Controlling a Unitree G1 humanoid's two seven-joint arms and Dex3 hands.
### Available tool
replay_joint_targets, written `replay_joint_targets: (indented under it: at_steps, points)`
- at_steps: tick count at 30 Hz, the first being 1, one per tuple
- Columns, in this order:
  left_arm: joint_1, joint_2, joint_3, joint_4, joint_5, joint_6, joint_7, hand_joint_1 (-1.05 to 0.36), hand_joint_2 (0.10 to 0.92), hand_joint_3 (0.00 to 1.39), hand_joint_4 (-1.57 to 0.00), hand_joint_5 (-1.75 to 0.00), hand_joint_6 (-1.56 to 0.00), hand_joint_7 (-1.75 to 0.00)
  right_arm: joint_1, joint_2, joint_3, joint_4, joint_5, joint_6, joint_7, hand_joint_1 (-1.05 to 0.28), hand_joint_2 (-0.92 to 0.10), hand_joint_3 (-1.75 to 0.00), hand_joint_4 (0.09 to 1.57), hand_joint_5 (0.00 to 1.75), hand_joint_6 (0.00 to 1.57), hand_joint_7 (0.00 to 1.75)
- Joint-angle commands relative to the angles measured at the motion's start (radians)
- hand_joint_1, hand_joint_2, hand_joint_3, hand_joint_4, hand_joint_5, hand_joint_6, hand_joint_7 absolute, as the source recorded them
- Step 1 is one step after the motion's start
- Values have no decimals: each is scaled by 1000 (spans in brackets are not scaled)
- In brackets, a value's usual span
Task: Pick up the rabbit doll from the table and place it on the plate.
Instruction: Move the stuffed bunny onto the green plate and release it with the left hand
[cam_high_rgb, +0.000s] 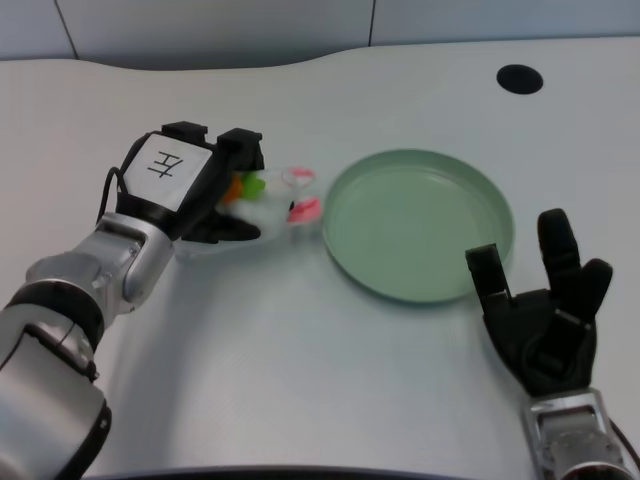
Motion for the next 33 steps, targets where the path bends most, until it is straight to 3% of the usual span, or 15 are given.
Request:
replay_joint_targets:
  at_steps: [1,9,22,23,25,27,30,33]
  points:
    - [-41,21,39,-7,-40,-43,-3,-513,921,259,-819,-1746,-600,-1725,15,-1,2,28,-5,11,-10,-651,-921,-196,648,1076,1071,21]
    - [-81,21,42,-13,-26,-75,33,-503,921,238,-837,-1746,-593,-1746,-1,-8,4,46,-7,8,-6,-654,-921,-221,657,1049,1067,15]
    - [-86,19,33,-10,-23,-83,50,-491,921,227,-843,-1746,-588,-1746,-4,-9,3,53,-7,6,-4,-657,-921,-221,645,1062,1070,14]
    - [-106,-30,18,-16,-13,-109,55,-493,921,259,-852,-1746,-587,-1746,-2,10,2,51,-6,-14,-2,-658,-921,-233,640,1061,1067,12]
    - [-130,-92,-3,-21,-2,-141,63,-496,921,359,-880,-1746,-584,-1746,0,34,1,49,-4,-41,1,-661,-921,-272,626,1057,1054,5]
    - [-137,-105,-8,-19,1,-150,67,-496,921,389,-889,-1746,-583,-1746,0,40,1,50,-4,-50,2,-661,-921,-286,621,1058,1050,3]
    - [-161,-181,-50,-13,32,-144,16,-510,921,398,-902,-1746,-594,-1746,18,61,-7,42,0,-97,-4,-676,-921,-300,614,1057,1047,1]
    - [-165,-209,-65,-8,42,-139,12,-495,921,396,-928,-1746,-615,-1746,29,67,-9,33,3,-106,0,-675,-921,-314,598,1060,1032,0]
